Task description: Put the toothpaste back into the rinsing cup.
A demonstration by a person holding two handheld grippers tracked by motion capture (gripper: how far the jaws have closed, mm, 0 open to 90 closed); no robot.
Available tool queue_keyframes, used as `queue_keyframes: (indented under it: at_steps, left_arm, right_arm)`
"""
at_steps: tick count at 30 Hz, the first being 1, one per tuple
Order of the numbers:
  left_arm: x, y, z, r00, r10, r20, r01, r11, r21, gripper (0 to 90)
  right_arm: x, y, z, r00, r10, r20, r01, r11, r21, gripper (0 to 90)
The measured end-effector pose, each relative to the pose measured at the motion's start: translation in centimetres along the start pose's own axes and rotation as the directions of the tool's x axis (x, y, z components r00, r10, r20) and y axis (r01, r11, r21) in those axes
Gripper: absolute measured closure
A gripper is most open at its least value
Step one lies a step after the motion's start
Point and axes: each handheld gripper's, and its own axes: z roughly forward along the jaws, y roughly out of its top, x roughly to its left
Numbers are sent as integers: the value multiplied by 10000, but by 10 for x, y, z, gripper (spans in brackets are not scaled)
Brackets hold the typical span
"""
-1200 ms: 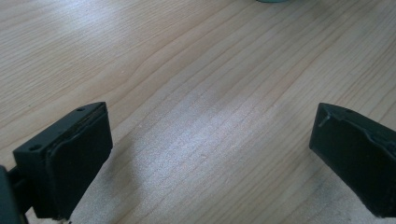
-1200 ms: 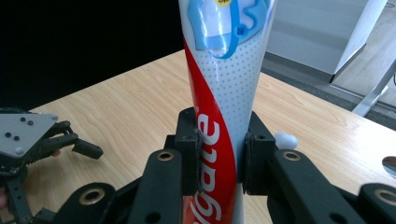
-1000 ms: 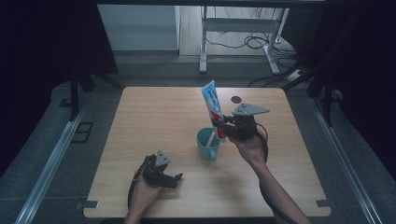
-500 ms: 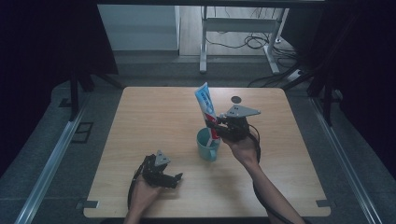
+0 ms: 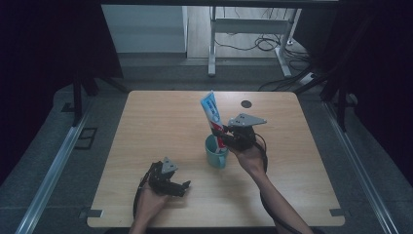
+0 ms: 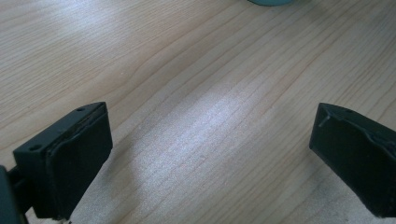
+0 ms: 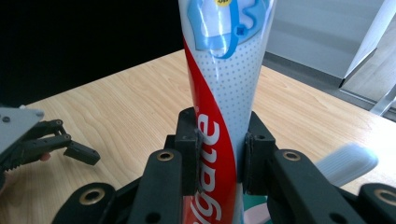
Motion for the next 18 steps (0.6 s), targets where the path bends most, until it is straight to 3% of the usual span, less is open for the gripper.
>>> queue_keyframes:
  at_steps: [18]
  left_arm:
    - [0,0,-1,10000,4,-21,-4,10000,-60,0]
  right_arm:
    - [1,-23,12,10000,81,25,-82,9996,272,721]
